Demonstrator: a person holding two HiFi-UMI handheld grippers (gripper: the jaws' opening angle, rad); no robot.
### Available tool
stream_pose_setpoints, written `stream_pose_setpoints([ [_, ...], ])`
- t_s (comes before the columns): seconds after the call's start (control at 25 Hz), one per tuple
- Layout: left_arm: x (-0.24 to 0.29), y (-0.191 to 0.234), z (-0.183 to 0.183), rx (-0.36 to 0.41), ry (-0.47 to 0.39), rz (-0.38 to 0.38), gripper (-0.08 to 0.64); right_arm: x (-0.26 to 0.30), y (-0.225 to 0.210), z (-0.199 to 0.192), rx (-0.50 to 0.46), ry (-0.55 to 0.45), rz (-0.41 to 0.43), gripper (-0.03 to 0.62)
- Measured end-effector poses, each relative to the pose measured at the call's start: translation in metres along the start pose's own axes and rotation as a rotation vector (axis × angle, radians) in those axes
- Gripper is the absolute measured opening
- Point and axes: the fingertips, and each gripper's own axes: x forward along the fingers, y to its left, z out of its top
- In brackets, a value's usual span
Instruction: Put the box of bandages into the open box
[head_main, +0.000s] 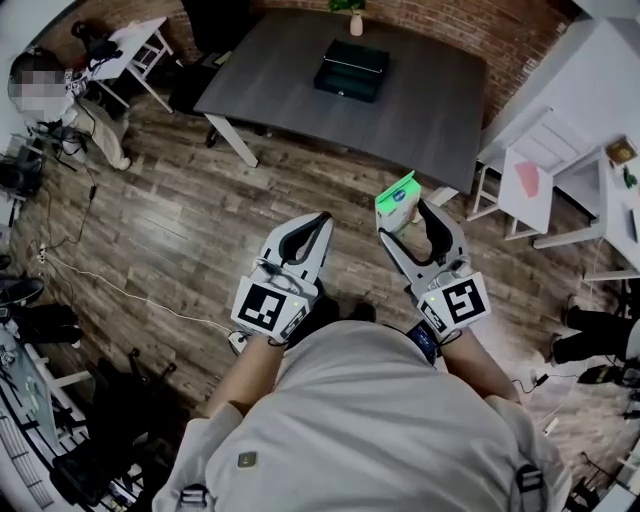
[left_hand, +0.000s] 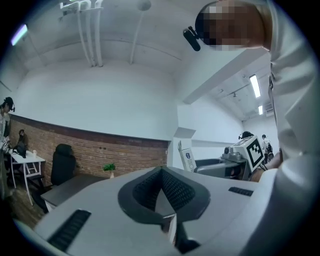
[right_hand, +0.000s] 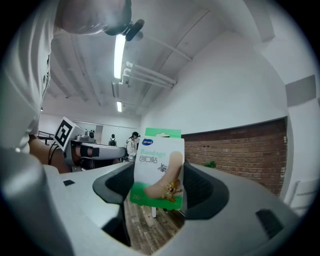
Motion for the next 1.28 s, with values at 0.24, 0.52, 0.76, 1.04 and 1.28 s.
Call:
stream_pose_setpoints([
  [0.24, 0.01, 0.058, 0.002, -0.018, -0.002, -0.025, 0.015, 0.059, 0.001, 0.006, -0.008, 0.001, -0.017, 0.301],
  [0.52, 0.012, 0.127, 0.01, -0.023, -0.008, -0.07, 0.015, 0.121, 0.004, 0.011, 0.008, 0.0, -0.076, 0.301],
  [0.76, 0.003, 0.174, 0.017, -0.036, -0.018, -0.083, 0.015, 0.163, 0.017, 0.023, -0.001, -0.003, -0.097, 0.301],
  [1.04, 0.007, 0.205, 0.02, -0.049, -0.024, -0.078, 0.015, 0.193, 0.02, 0.026, 0.006, -0.001, -0.097, 0.301],
  [1.28, 0.024, 0.223, 0.018, -0.05, -0.016, -0.07, 0.015, 0.217, 0.005, 0.024, 0.011, -0.003, -0.082, 0.301],
])
